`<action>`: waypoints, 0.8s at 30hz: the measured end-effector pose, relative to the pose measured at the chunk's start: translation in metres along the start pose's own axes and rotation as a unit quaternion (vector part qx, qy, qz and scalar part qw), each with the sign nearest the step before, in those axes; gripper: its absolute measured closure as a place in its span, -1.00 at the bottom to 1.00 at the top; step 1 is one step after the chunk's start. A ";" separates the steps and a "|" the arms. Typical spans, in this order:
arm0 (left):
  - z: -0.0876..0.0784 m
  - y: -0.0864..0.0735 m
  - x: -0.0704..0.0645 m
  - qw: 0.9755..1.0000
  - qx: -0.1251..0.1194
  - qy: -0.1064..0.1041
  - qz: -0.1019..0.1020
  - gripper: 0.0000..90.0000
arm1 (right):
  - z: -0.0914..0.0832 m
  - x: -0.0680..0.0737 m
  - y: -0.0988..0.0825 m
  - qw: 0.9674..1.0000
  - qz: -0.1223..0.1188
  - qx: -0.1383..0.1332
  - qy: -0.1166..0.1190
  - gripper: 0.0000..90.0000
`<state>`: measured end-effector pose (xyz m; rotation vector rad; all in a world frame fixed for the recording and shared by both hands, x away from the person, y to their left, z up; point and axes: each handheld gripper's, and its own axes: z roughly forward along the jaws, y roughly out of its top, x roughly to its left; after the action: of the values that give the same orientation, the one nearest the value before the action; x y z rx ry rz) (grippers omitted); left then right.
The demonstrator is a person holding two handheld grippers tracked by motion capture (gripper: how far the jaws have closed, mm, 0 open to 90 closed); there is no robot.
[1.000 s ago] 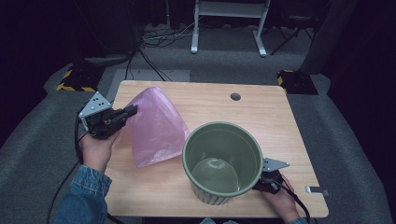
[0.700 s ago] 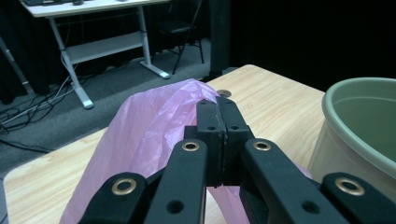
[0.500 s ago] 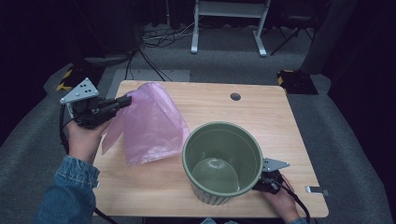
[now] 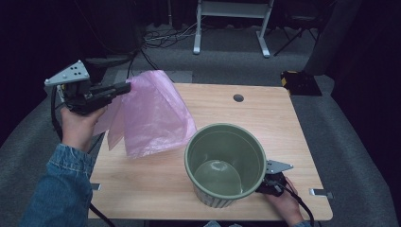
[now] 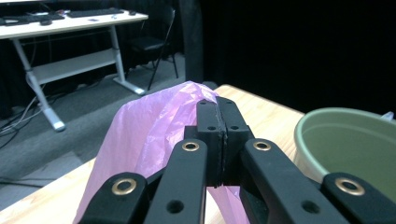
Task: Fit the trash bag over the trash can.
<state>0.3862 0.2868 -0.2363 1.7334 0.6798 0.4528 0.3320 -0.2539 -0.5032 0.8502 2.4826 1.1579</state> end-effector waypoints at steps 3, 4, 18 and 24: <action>0.000 0.009 0.006 1.000 -0.006 -0.002 -0.001 0.98 | 0.000 -0.001 0.000 1.000 -0.001 0.001 0.000 0.13; -0.001 0.012 0.008 1.000 -0.012 -0.005 -0.001 0.98 | 0.000 -0.001 0.000 1.000 -0.001 0.001 0.000 0.13; -0.006 0.047 0.008 0.998 -0.040 -0.037 0.012 0.98 | 0.001 -0.001 0.001 1.000 0.000 0.001 0.001 0.12; -0.006 0.053 0.002 0.997 -0.047 -0.054 0.012 0.98 | 0.001 -0.001 0.001 1.000 0.000 0.001 0.000 0.12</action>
<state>0.3946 0.2833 -0.1836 1.6654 0.5522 0.3997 0.3338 -0.2539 -0.5032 0.8496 2.4845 1.1565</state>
